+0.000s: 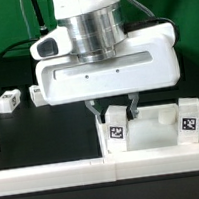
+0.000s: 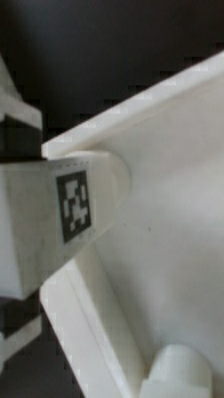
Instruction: Assemble square table
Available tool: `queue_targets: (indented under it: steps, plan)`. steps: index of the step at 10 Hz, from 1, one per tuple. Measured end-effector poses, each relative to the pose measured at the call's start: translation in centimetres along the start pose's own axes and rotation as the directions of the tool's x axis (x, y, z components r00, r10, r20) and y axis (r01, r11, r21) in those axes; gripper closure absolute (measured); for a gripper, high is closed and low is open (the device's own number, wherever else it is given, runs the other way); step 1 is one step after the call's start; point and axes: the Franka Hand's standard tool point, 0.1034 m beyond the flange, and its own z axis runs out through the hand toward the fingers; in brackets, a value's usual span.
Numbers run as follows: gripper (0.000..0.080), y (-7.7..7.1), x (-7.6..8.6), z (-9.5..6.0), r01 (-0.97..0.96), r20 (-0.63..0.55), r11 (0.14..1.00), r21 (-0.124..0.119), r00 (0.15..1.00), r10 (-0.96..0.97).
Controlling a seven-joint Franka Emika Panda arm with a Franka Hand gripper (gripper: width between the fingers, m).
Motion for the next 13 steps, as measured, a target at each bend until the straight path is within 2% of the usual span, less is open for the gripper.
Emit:
queue_targets:
  steps: [2,3,5,7,8,9,10,11,12,13]
  plan:
    - [0.0492,0.05,0.03,-0.01,-0.139,0.000,0.990,0.000,0.990,0.139]
    - [0.0492,-0.04,0.02,-0.09,-0.343,-0.003,0.939,-0.002,0.939,0.343]
    - [0.0502,-0.26,-0.60,0.17,-0.686,0.060,0.728,-0.007,0.726,0.685]
    - [0.0502,-0.15,-0.40,0.32,-0.846,0.106,0.533,0.024,0.532,0.840]
    - [0.0502,-0.17,-0.46,0.36,-0.874,0.108,0.485,0.018,0.484,0.868]
    - [0.0398,-0.28,-0.53,0.41,-0.880,0.109,0.474,0.015,0.473,0.875]
    - [0.0398,-0.28,-0.54,0.44,-0.874,0.108,0.486,0.016,0.485,0.868]
    - [0.0261,-0.27,-0.47,0.55,-0.836,0.094,0.547,0.032,0.548,0.831]
    - [0.0178,-0.33,-0.49,0.87,-0.768,0.065,0.637,0.058,0.640,0.766]
    - [0.0178,-0.17,-0.26,0.82,-0.615,0.041,0.786,0.062,0.789,0.614]
